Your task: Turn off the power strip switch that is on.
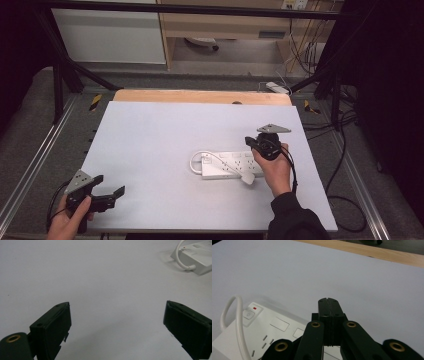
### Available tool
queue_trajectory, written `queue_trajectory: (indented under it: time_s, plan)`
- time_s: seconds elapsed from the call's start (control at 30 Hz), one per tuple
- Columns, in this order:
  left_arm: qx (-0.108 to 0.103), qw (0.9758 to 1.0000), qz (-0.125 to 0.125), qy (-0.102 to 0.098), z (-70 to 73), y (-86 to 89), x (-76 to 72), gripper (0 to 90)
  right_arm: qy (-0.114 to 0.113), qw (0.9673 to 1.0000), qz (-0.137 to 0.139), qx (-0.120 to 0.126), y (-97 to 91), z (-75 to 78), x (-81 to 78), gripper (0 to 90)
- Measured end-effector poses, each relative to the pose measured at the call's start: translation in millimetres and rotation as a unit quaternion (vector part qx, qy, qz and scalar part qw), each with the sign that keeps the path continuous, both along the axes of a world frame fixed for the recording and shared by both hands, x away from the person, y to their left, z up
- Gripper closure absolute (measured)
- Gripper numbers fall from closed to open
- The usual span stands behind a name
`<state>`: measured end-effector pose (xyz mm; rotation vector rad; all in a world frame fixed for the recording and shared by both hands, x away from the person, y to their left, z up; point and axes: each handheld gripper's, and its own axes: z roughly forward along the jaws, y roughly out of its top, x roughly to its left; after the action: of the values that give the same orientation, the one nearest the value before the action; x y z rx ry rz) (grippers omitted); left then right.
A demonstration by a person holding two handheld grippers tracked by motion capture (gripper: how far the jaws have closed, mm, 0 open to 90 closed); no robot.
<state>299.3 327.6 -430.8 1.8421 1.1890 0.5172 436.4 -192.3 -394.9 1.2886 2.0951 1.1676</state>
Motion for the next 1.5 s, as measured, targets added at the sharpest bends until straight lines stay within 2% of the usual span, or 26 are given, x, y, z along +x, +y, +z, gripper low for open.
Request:
queue_trajectory:
  time_s: [0.13, 0.23, 0.73, 1.5]
  plan:
    - [0.0, 1.0, -0.002, 0.0, 0.1, -0.1, -0.2, 8.0, 0.004, 1.0, -0.002, 0.001, -1.4, -4.2, -0.7, 90.0]
    - [0.001, 1.0, -0.001, 0.001, 0.0, -0.5, 0.0, 8.0, 0.005, 0.9999, -0.003, 0.013, -2.1, -5.4, -1.6, 90.0]
    - [0.002, 1.0, -0.003, 0.002, -0.3, -1.3, -0.2, 8.0, 0.005, 0.9999, -0.003, 0.011, -1.9, -14.7, -5.0, 90.0]
    - [0.004, 1.0, -0.004, 0.002, -0.5, -1.8, -0.3, 8.0, 0.02, 0.9998, 0.0, 0.009, 2.3, -30.7, -8.8, 90.0]
